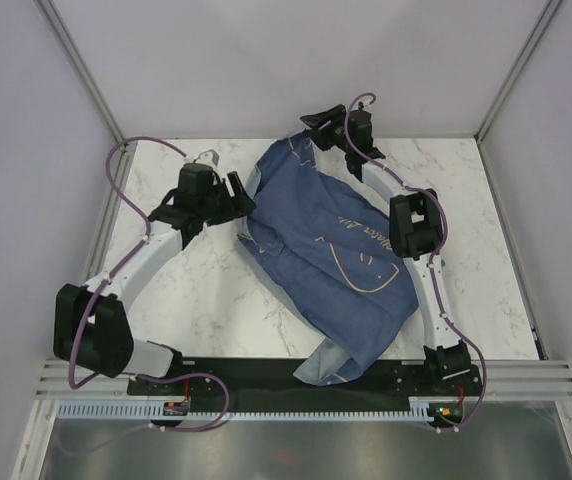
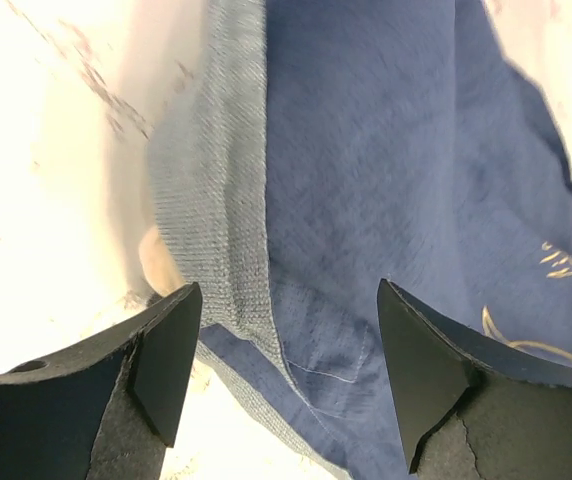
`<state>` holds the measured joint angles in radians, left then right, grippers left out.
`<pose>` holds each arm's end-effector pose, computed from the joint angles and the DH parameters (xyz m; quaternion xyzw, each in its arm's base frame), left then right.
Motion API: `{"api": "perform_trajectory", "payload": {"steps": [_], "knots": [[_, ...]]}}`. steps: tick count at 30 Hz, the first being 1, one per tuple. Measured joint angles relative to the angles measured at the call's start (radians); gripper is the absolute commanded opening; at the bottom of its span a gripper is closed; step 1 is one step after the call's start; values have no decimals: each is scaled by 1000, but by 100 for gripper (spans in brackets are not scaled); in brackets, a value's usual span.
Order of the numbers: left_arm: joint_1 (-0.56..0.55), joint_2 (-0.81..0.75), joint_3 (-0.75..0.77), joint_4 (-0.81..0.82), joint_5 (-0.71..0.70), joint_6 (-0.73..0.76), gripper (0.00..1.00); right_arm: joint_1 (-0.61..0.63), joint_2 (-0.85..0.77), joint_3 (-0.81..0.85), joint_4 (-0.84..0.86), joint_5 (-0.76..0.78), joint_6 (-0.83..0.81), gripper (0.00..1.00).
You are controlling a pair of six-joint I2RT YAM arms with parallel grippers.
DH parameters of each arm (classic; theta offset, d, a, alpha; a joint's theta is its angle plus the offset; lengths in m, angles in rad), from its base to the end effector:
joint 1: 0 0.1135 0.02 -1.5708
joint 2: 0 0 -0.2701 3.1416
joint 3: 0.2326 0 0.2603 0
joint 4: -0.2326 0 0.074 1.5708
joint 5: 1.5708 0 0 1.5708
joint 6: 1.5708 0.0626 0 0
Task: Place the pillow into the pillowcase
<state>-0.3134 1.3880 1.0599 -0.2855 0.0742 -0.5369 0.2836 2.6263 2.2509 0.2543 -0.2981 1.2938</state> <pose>0.3235 -0.1097 0.2757 -0.0819 0.8834 -0.2198 0.4057 0.6146 0.1983 0.1934 0.2721 0.6955 0.5435 0.3832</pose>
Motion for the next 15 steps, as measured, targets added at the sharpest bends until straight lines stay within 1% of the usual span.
{"api": "perform_trajectory", "payload": {"steps": [1,2,3,5,6,7,9,11,12,13,14,15], "knots": [[-3,18,-3,-1,18,0,79,-5,12,-2,2,13,2,71],[-3,37,-3,-3,36,0,79,-7,20,-6,2,23,0,82],[-5,58,-3,-4,51,0,79,-7,21,-13,2,31,-1,86],[-5,91,-5,-5,76,-1,75,-6,11,-28,13,40,-22,86],[-5,105,-7,-4,92,-1,71,-6,0,-39,16,42,-31,86],[-5,114,-10,-4,102,-2,64,-6,-17,-58,22,42,-39,86],[-5,125,-16,-4,121,-6,58,-5,-63,-103,23,41,-54,86],[-5,128,-18,-4,135,-7,45,-8,-123,-164,35,38,-69,85],[-5,129,-18,-4,137,-6,36,-10,-158,-200,43,34,-72,85],[-5,131,-18,-4,136,-8,14,-14,-193,-234,55,30,-77,85],[-5,135,-18,-5,134,-12,6,-18,-229,-270,69,26,-81,84],[-5,141,-18,-6,123,-5,2,-23,-263,-299,79,23,-86,84]]}}
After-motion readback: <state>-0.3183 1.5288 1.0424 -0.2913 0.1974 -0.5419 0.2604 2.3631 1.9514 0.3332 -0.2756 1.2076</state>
